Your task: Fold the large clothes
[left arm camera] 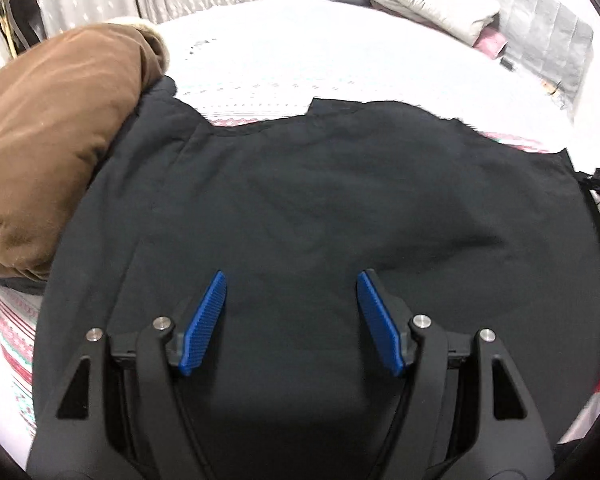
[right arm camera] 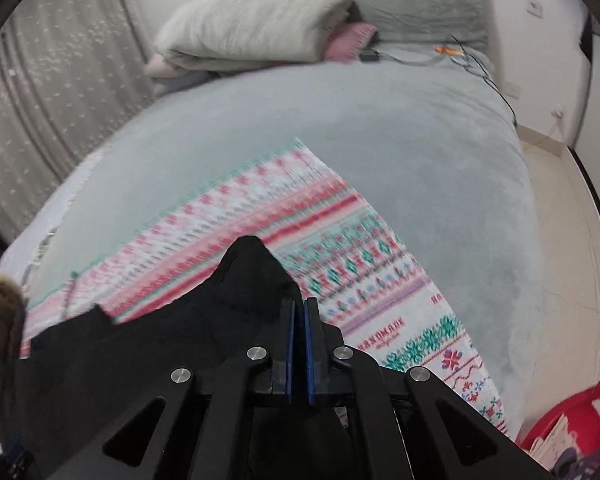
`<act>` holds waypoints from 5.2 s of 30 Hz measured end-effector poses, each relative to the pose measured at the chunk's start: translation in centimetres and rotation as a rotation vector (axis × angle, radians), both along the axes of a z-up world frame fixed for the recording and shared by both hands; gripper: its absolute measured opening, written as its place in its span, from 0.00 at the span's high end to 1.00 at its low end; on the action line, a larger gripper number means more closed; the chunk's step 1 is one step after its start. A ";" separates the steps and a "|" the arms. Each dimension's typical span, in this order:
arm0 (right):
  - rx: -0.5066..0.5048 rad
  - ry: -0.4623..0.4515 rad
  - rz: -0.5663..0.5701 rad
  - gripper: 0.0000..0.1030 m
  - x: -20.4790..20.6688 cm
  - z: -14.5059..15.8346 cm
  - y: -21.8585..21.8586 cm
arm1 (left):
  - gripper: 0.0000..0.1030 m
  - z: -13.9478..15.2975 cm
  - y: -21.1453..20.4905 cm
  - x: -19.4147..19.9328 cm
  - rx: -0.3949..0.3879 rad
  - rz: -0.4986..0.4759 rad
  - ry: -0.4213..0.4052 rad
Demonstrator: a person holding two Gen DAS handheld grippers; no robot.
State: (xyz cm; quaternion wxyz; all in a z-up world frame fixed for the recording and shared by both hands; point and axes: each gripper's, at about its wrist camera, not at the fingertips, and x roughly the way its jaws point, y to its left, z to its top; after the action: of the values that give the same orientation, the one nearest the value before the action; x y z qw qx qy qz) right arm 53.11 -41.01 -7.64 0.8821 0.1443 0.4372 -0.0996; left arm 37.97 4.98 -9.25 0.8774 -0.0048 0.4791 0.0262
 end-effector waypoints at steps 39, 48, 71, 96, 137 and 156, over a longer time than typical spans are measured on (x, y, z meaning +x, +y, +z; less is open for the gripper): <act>-0.233 0.110 0.530 0.45 -1.0 -4.5 29.3 | 0.32 0.1 10.0 -4.7 0.015 0.196 0.007; -0.287 0.084 0.466 0.43 2.5 -5.9 31.5 | 0.31 0.2 9.4 -4.5 0.021 0.197 0.016; 0.029 0.113 0.543 0.41 -18.5 1.1 18.7 | 0.31 1.4 12.7 -12.4 -0.092 0.196 -0.020; -0.161 0.093 0.267 0.41 -18.9 -0.7 4.3 | 0.13 -0.8 13.5 -14.0 0.008 0.189 -0.027; 0.460 0.028 0.136 0.33 -25.7 -2.8 2.8 | 0.05 -1.1 -11.4 -9.4 0.084 -0.172 -0.039; 0.515 0.034 0.014 0.26 -25.2 -3.1 3.1 | 0.04 -1.0 -14.3 -0.2 0.350 -0.127 0.024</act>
State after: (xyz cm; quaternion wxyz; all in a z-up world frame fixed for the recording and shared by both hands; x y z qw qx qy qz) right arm 27.90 -37.95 -10.70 0.8094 0.3596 0.4639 0.0186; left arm 37.72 -9.34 -10.29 0.8589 0.1786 0.4770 0.0538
